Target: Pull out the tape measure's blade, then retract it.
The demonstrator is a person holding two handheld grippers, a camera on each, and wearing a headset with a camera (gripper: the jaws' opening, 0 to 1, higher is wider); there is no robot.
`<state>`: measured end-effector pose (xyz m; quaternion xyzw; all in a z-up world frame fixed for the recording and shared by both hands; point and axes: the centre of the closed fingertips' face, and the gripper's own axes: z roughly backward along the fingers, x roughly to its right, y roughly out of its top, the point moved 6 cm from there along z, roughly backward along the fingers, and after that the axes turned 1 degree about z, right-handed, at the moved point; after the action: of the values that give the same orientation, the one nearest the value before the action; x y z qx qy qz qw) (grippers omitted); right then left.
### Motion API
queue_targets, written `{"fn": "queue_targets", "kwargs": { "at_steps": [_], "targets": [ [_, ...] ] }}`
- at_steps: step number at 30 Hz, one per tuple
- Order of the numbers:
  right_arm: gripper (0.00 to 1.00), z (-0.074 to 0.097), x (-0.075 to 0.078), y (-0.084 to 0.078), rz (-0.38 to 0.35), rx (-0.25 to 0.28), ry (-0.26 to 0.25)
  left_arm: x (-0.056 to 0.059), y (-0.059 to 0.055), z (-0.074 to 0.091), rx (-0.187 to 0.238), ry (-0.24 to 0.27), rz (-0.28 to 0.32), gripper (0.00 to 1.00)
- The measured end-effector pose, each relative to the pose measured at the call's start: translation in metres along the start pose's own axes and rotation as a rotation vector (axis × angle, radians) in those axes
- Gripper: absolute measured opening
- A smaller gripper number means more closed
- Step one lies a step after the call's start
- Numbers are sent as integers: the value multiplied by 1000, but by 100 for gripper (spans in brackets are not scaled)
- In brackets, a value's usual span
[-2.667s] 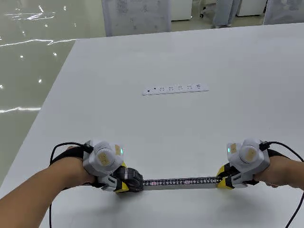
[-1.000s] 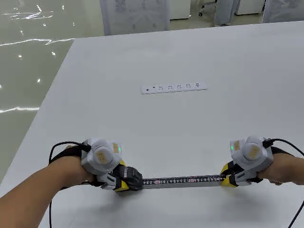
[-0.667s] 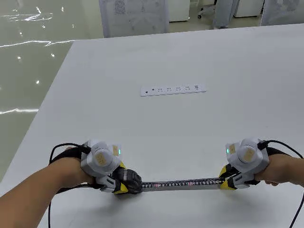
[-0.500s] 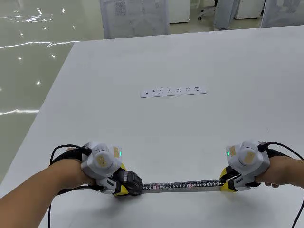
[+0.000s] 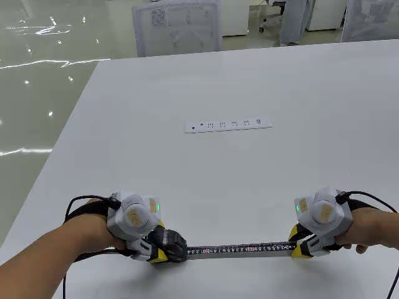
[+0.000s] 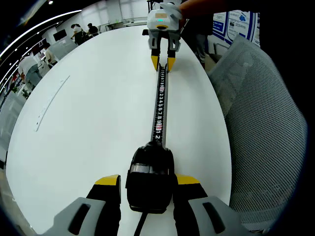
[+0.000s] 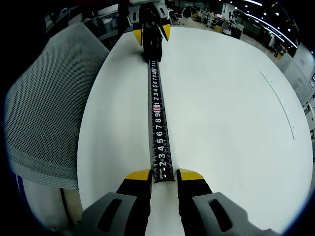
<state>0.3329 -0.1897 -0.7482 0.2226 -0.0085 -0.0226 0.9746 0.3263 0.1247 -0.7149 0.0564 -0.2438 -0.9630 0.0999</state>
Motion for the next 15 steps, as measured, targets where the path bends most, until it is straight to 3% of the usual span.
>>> {"fn": "queue_targets", "kwargs": {
  "at_steps": [3,7,15],
  "targets": [
    [17,4,2,2,-13,13,-10,-1,0,2,5,3,11,41],
    [21,8,4,5,-6,10,-29,1,4,6,34,-10,37,54],
    [27,14,3,11,-8,20,-23,1,5,13,56,-10,83,66]
  ]
}}
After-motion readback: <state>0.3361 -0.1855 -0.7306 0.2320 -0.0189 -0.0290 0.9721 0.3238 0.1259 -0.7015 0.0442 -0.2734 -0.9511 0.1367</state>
